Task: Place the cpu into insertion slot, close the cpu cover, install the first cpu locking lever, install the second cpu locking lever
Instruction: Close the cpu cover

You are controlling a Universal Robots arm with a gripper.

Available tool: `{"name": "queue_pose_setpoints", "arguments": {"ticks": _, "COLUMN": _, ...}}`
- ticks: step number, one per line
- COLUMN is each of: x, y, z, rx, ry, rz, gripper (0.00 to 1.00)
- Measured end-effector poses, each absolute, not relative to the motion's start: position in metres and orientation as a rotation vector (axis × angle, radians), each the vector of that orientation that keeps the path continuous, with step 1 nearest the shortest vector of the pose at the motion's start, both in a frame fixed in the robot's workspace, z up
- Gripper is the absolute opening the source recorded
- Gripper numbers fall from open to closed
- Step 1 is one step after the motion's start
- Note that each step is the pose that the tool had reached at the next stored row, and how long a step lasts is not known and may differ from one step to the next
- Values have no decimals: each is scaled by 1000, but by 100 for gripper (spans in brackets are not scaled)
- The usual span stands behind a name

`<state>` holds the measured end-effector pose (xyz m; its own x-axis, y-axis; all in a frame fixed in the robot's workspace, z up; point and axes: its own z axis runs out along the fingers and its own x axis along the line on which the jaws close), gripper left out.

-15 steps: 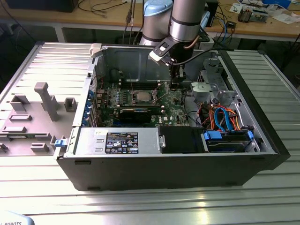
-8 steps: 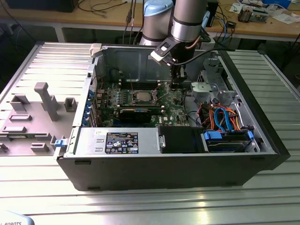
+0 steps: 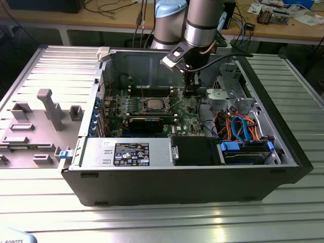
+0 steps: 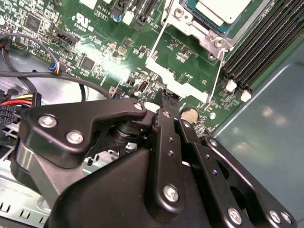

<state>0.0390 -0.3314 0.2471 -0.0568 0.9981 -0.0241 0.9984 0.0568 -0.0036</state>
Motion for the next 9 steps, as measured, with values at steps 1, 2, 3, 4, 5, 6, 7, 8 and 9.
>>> {"name": "queue_pose_setpoints", "arguments": {"ticks": 1, "x": 37, "y": -331, "z": 247, "rx": 2147, "ry": 2274, "rz": -29, "gripper": 11}}
{"name": "queue_pose_setpoints", "arguments": {"ticks": 2, "x": 37, "y": -331, "z": 247, "rx": 2147, "ry": 2274, "rz": -28, "gripper": 11}}
{"name": "queue_pose_setpoints", "arguments": {"ticks": 3, "x": 37, "y": -331, "z": 247, "rx": 2147, "ry": 2274, "rz": -28, "gripper": 11}}
{"name": "queue_pose_setpoints", "arguments": {"ticks": 4, "x": 37, "y": -331, "z": 247, "rx": 2147, "ry": 2274, "rz": -28, "gripper": 11}}
{"name": "queue_pose_setpoints", "arguments": {"ticks": 5, "x": 37, "y": -331, "z": 247, "rx": 2148, "ry": 2275, "rz": -26, "gripper": 11}}
{"name": "queue_pose_setpoints", "arguments": {"ticks": 6, "x": 37, "y": -331, "z": 247, "rx": 2148, "ry": 2276, "rz": -25, "gripper": 11}}
{"name": "queue_pose_setpoints", "arguments": {"ticks": 7, "x": 37, "y": -331, "z": 247, "rx": 2148, "ry": 2276, "rz": -25, "gripper": 11}}
{"name": "queue_pose_setpoints", "arguments": {"ticks": 8, "x": 36, "y": -331, "z": 247, "rx": 2148, "ry": 2276, "rz": -25, "gripper": 11}}
{"name": "queue_pose_setpoints", "arguments": {"ticks": 9, "x": 36, "y": -331, "z": 247, "rx": 2148, "ry": 2276, "rz": -25, "gripper": 11}}
